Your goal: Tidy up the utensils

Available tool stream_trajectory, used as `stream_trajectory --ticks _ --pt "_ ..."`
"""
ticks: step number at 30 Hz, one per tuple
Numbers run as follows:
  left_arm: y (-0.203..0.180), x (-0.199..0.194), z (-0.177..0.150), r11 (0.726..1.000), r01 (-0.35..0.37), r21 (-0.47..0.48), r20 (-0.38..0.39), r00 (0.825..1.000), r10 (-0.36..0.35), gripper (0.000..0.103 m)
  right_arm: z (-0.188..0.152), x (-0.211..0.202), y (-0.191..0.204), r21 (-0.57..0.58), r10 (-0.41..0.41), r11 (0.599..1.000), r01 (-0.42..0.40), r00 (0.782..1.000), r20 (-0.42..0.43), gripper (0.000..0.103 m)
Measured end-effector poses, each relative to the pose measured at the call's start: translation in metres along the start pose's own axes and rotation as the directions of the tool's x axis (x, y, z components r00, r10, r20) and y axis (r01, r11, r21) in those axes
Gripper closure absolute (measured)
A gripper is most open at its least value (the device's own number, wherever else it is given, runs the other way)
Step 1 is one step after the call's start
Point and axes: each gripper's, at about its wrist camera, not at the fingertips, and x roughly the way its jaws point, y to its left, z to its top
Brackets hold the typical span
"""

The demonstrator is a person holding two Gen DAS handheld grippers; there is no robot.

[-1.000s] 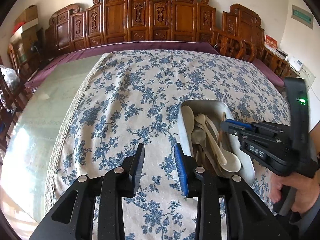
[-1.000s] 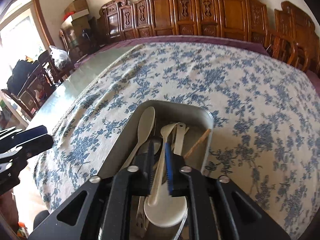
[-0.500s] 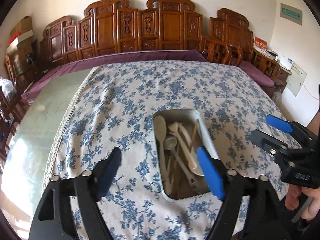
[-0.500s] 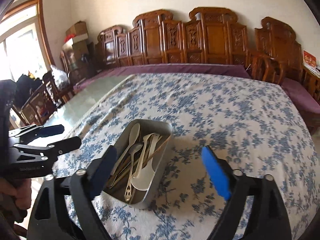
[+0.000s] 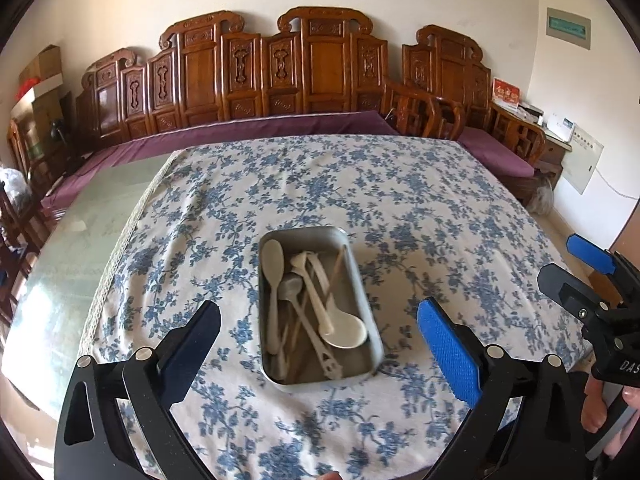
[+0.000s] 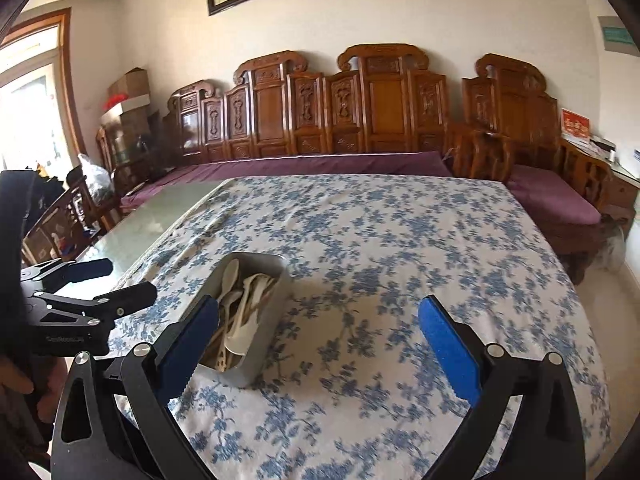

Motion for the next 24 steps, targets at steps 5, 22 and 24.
stream_trajectory --ticks 5,22,24 --pt "-0.015 -0.018 -0.004 1.000 0.000 -0.006 0.037 0.999 0.000 0.008 -0.005 -0.026 -0.014 0.014 -0.034 0.999 0.034 0.999 0.030 0.003" --pt "-0.047 -0.107 0.016 1.000 -0.017 -0.014 0.210 0.977 0.020 0.008 0.026 -0.112 -0.013 -0.017 -0.065 0.997 0.070 0.976 0.207 0.003" --pt "-0.049 -0.116 0.018 1.000 -0.017 -0.010 0.228 0.973 0.019 0.008 0.028 -0.119 -0.011 -0.016 -0.062 0.998 0.068 0.974 0.219 0.003"
